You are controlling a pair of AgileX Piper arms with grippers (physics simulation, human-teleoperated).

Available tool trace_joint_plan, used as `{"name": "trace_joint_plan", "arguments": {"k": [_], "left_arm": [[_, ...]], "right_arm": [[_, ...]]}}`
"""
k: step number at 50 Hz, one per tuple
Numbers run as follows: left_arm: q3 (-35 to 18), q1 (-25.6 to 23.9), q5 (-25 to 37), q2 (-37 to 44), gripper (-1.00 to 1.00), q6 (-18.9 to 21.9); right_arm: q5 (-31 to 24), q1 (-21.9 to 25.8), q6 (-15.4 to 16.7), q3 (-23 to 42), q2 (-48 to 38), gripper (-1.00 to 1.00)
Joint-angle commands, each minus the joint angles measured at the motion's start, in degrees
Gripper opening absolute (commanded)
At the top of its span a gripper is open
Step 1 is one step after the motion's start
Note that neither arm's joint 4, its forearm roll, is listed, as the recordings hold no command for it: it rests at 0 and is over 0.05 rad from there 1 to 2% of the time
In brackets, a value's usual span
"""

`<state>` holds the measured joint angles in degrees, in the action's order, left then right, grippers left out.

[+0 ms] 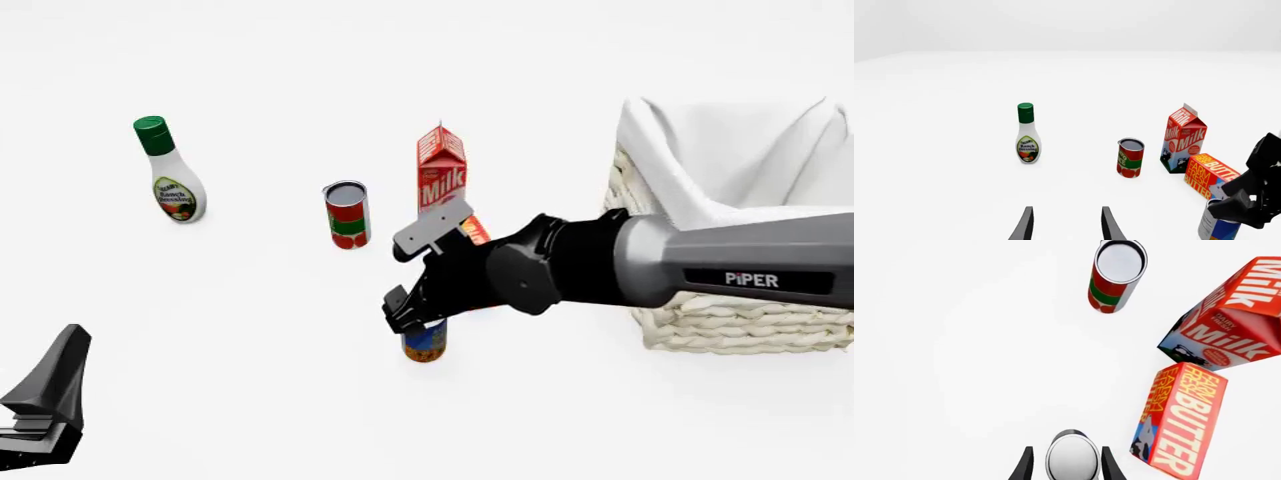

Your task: Pick the alphabet soup and place it in the basket.

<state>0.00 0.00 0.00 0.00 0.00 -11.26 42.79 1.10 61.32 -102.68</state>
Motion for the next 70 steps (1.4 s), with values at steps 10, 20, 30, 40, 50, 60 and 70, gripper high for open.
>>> {"name": "trace_joint_plan", "arguments": {"k": [10, 20, 30, 40, 50, 60, 70], "left_arm": [[0.0, 0.0, 0.0, 0.0, 1.00, 0.0], [0.0, 0.0, 0.0, 0.0, 1.00, 0.0], [0.0, 0.0, 0.0, 0.0, 1.00, 0.0], [0.0, 0.0, 0.0, 0.0, 1.00, 0.0], [0.0, 0.0, 0.0, 0.0, 1.00, 0.0], [0.0, 0.0, 0.0, 0.0, 1.00, 0.0], [0.0, 0.0, 0.0, 0.0, 1.00, 0.0]], "right_arm": [[1.4, 0.0, -0.4, -0.6, -1.7, 1.00], [1.5, -0.2, -0.6, -0.4, -2.3, 1.00], [2.3, -0.2, -0.7, -0.8, -3.2, 1.00], [3.4, -0.3, -0.9, -1.3, -4.3, 1.00], [4.0, -0.8, -0.8, -1.7, -5.2, 1.00], [4.7, -0.6, -0.9, -2.2, -6.0, 1.00], [5.3, -0.3, -1.1, -3.0, -6.1, -1.00]]}}
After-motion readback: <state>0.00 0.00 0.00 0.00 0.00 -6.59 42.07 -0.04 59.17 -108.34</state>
